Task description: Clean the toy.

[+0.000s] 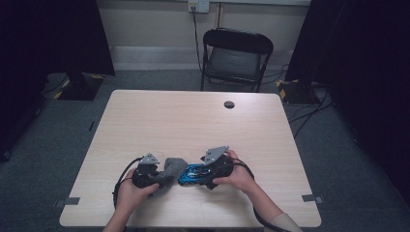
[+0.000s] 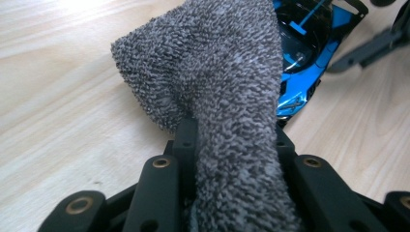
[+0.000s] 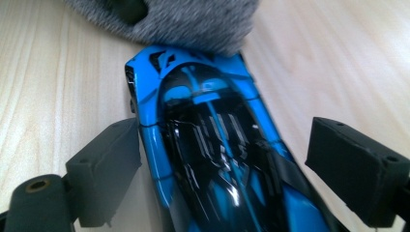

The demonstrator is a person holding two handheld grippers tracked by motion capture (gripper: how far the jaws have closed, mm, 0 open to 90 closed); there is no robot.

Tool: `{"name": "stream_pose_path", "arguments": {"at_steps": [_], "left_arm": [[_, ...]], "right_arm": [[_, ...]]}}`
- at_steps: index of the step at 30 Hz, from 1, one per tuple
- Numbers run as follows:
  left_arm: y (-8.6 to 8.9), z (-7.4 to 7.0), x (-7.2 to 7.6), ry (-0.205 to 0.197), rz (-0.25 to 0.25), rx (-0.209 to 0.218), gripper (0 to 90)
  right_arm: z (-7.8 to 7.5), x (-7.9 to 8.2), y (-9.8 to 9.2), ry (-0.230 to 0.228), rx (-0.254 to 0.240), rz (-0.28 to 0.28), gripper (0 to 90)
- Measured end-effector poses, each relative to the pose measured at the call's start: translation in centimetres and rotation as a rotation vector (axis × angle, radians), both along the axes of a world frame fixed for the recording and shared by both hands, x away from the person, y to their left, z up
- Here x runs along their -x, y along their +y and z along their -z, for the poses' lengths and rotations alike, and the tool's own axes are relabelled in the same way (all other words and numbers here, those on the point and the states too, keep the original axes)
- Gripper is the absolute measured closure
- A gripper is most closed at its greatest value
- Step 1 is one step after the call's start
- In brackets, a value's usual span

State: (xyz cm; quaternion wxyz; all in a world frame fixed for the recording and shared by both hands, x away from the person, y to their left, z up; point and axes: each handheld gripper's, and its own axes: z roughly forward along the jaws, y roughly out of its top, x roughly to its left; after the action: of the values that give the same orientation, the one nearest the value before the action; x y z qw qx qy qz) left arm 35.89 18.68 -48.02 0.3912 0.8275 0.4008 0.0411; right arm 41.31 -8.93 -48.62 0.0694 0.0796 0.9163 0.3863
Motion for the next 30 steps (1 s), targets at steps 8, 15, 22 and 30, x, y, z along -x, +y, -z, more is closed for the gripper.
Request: {"name": "stream_pose_path", "arguments": {"at_steps": [8, 15, 22, 30], "left_arm": [[1.0, -0.4, 0.0, -0.032, -0.062, 0.007, 67.0], [1.0, 0.0, -0.1, -0.015, -0.078, -0.007, 67.0], [1.3, 0.0, -0.2, -0.016, -0.132, -0.009, 66.8], [-0.5, 0.3, -1.5, -0.008, -0.179, -0.001, 66.5]], "right_arm": [[1.1, -0.2, 1.0, 0.029, 0.007, -0.007, 12.0], [1.0, -0.2, 1.0, 0.056, 0.02, 0.023, 14.8], [0.4, 0.6, 0.3, 0.054, 0.065, 0.047, 22.0], [0.3, 0.8, 0.2, 0.063, 0.068, 0.057, 25.1]]}}
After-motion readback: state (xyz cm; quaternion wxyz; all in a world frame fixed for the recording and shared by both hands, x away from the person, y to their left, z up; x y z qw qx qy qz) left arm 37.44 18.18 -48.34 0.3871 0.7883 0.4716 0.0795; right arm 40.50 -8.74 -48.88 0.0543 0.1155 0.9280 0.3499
